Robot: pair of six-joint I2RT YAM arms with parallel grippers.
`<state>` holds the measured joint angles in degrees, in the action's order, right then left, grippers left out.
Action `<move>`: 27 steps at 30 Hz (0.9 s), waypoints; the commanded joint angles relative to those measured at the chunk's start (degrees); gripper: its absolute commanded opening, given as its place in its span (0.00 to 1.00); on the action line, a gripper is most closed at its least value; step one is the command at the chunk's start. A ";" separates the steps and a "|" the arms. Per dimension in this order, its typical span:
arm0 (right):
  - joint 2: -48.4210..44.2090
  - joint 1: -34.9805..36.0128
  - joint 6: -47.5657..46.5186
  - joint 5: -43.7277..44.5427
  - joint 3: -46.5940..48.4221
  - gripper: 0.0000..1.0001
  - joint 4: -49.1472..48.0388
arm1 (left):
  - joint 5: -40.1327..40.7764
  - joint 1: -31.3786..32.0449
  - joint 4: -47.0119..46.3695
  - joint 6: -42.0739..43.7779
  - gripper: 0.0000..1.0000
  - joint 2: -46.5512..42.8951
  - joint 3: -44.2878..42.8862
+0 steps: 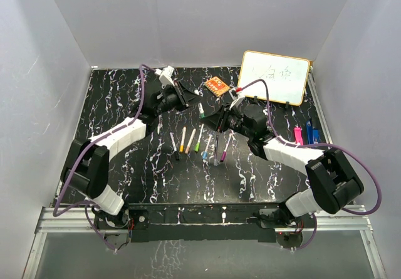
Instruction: Open the pen caps
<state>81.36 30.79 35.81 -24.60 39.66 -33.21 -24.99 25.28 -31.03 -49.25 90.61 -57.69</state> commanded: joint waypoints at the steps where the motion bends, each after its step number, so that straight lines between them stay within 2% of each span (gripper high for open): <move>1: -1.05 3.24 -1.40 -12.86 -2.73 0.00 11.29 | 16.67 -7.87 -11.20 4.27 0.00 0.27 -7.36; 12: -2.74 3.74 -1.81 -10.28 -2.43 0.00 11.88 | 14.97 -8.48 -10.28 4.17 0.00 -0.89 -7.39; 14: -3.67 3.75 -1.70 -9.50 -2.00 0.14 11.86 | 14.70 -8.46 -8.90 4.46 0.00 -2.56 -6.35; 16: -4.51 3.75 -1.99 -8.80 -1.46 0.21 11.85 | 13.96 -8.56 -6.76 4.64 0.00 -4.47 -5.66; 18: -5.12 3.71 -2.38 -7.52 -0.87 0.35 11.87 | 12.78 -8.58 -5.48 4.21 0.00 -6.42 -4.31; 21: -4.89 3.62 -3.05 -7.11 0.64 0.46 12.21 | 9.62 -8.57 -2.15 3.09 0.00 -8.86 -2.68; 27: -2.54 3.57 -3.93 -7.75 4.04 0.59 12.28 | 4.87 -8.43 0.99 -0.60 0.00 -13.52 3.52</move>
<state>78.22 34.70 33.34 -32.75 39.42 -18.98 -15.51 16.73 -32.73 -47.37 81.54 -58.00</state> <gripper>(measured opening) 0.558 0.132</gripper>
